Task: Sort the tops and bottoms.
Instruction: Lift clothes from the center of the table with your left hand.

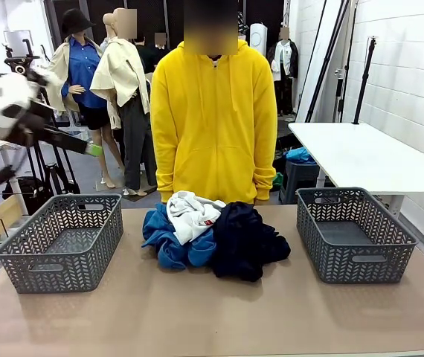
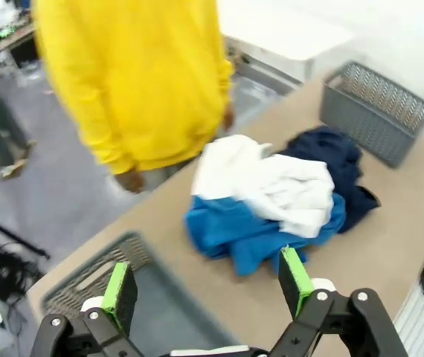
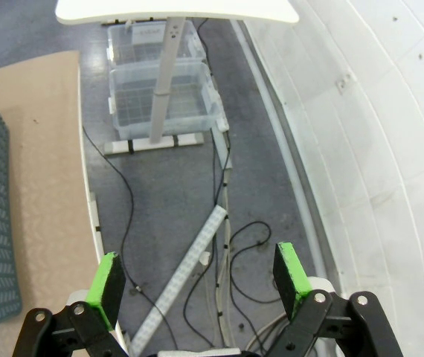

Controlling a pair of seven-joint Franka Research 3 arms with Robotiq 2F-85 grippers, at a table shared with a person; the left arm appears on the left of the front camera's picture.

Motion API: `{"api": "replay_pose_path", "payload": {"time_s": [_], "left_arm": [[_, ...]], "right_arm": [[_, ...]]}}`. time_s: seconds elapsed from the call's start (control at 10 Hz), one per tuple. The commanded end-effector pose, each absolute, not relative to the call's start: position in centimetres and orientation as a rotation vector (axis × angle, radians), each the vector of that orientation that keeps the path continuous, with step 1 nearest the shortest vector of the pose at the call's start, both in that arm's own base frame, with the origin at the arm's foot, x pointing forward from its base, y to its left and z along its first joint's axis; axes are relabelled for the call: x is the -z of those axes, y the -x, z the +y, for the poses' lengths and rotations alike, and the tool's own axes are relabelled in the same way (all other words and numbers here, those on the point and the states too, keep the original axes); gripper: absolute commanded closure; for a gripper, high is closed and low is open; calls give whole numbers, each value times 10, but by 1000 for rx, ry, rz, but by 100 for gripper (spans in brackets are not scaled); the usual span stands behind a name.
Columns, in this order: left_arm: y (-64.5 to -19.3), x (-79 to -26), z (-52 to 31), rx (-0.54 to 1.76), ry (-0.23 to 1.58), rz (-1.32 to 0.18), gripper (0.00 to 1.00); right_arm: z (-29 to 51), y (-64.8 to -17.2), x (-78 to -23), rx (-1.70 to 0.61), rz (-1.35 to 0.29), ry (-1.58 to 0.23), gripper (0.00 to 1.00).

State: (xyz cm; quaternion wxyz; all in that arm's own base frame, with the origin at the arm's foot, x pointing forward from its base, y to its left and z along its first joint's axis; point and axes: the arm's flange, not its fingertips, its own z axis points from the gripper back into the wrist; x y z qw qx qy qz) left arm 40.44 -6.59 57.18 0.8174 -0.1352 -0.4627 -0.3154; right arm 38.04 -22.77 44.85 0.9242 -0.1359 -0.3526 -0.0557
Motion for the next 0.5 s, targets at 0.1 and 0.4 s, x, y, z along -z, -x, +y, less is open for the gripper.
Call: {"api": "replay_pose_path", "payload": {"time_s": [0.1, 0.4], "left_arm": [[-438, -541, -139, 804, 293, -907, 0], [-418, -532, -159, 818, 297, -876, 0]], "right_arm": [[-229, -378, -449, 112, -718, 278, 0], [-229, -378, -449, 112, -718, 278, 0]]}}
